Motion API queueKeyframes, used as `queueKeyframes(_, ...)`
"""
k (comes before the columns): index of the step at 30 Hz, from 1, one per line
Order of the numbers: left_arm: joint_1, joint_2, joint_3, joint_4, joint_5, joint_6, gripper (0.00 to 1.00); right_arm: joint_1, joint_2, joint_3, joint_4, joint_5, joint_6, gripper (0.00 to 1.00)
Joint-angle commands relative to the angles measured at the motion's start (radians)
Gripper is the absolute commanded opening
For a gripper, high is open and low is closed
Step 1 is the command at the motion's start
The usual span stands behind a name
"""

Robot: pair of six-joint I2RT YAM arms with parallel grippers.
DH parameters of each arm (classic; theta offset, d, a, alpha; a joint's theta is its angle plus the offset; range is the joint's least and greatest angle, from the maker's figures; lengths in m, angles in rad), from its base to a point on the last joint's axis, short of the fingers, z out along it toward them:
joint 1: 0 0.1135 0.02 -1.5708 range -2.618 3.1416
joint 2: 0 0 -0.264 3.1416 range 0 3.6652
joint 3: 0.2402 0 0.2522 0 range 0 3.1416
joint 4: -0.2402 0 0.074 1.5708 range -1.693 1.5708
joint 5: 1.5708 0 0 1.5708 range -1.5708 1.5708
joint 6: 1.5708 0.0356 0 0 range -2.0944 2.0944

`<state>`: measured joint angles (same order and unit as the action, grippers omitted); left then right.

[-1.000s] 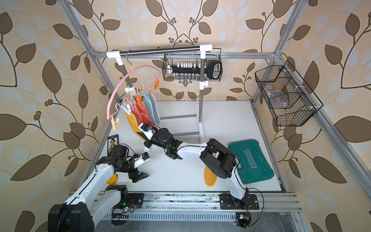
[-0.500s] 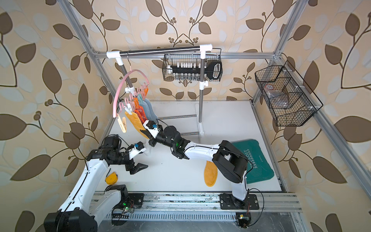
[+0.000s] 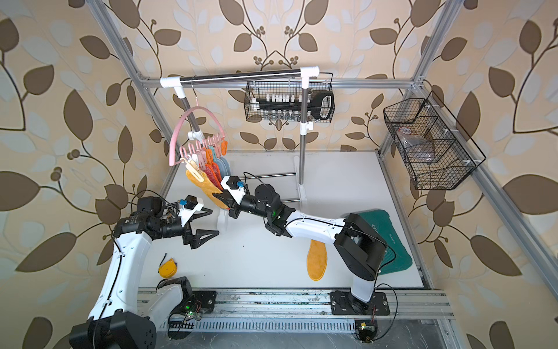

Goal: Take the shoe insoles off the hanger
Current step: Remove the insole from the hanger.

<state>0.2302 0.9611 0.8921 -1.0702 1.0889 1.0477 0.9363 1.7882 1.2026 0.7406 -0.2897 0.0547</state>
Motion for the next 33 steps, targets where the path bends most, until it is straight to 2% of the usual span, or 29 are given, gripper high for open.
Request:
queueKeyframes(1, 0.016, 0.014, 0.058, -0.058, 0.09, 0.017, 0.99, -0.004, -0.006, -0.018, 0.039, -0.059, 0.061, 0.0)
queueKeyframes(4, 0.028, 0.021, 0.083, -0.074, 0.11, 0.017, 0.99, -0.003, -0.014, -0.028, 0.042, -0.066, 0.066, 0.0)
queueKeyframes(11, 0.078, 0.029, 0.083, -0.004, 0.222, -0.066, 0.99, -0.01, -0.032, -0.041, 0.041, -0.087, 0.079, 0.0)
queueKeyframes(16, 0.092, 0.051, 0.096, -0.005, 0.232, -0.065, 0.99, -0.01, -0.033, -0.049, 0.073, -0.12, 0.123, 0.0)
queueKeyframes(25, 0.117, 0.033, 0.033, 0.107, 0.232, -0.167, 0.99, -0.01, -0.026, -0.05, 0.118, -0.151, 0.194, 0.0)
queueKeyframes(33, 0.119, 0.016, 0.01, 0.073, 0.274, -0.106, 0.99, -0.007, 0.012, -0.033, 0.196, -0.194, 0.28, 0.0)
